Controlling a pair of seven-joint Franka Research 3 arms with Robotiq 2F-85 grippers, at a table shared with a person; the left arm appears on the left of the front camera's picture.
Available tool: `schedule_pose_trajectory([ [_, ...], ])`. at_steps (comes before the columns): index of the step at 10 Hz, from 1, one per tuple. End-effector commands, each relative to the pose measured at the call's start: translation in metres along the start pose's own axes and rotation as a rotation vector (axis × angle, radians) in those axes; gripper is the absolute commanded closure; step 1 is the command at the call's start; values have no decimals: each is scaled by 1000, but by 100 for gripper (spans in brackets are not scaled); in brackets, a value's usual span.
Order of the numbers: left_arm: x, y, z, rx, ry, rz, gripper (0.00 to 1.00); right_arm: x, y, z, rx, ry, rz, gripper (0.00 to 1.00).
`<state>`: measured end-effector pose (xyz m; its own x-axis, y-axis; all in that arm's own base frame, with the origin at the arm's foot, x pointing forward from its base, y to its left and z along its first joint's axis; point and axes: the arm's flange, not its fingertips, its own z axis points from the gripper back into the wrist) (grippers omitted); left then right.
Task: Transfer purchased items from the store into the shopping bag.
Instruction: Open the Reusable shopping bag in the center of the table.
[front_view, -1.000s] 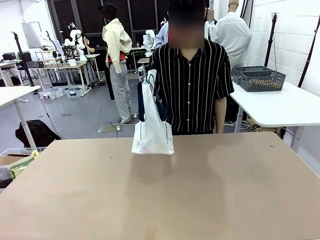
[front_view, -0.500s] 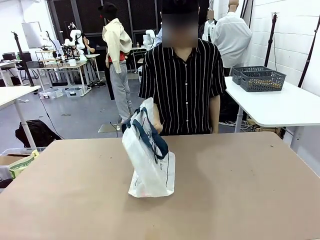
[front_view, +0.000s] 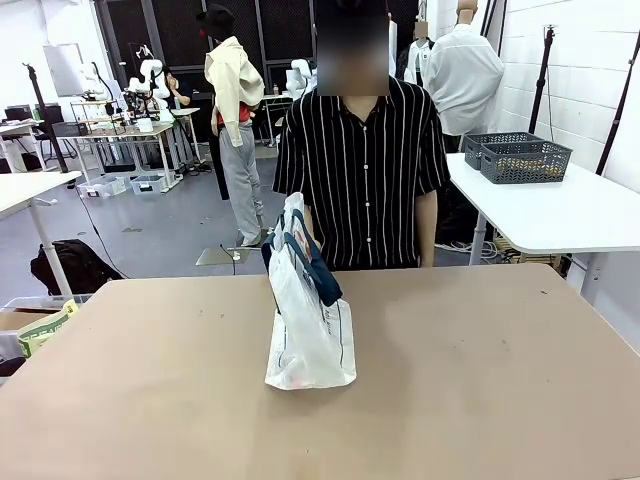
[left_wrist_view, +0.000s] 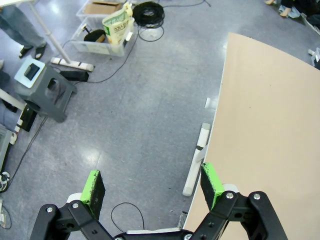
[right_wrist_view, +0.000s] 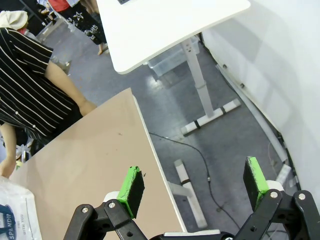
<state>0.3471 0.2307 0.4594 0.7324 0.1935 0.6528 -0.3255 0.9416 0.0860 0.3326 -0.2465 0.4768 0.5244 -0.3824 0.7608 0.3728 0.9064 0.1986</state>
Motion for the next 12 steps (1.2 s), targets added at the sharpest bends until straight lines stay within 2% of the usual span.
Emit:
schedule_pose_trajectory([
  [1,-2,1,1,9,10,-4,0,-1,1,0,-2,9,-3,0],
  [10,0,0,0,0,0,0,0,0,0,0,0,0,0,0],
  [11,27,-32,4,2,-53,-60,0,15,40,1,109,-24,53,0],
  [12,56,-78,16,-56,-146,-204,0,26,88,8,167,-52,129,0],
])
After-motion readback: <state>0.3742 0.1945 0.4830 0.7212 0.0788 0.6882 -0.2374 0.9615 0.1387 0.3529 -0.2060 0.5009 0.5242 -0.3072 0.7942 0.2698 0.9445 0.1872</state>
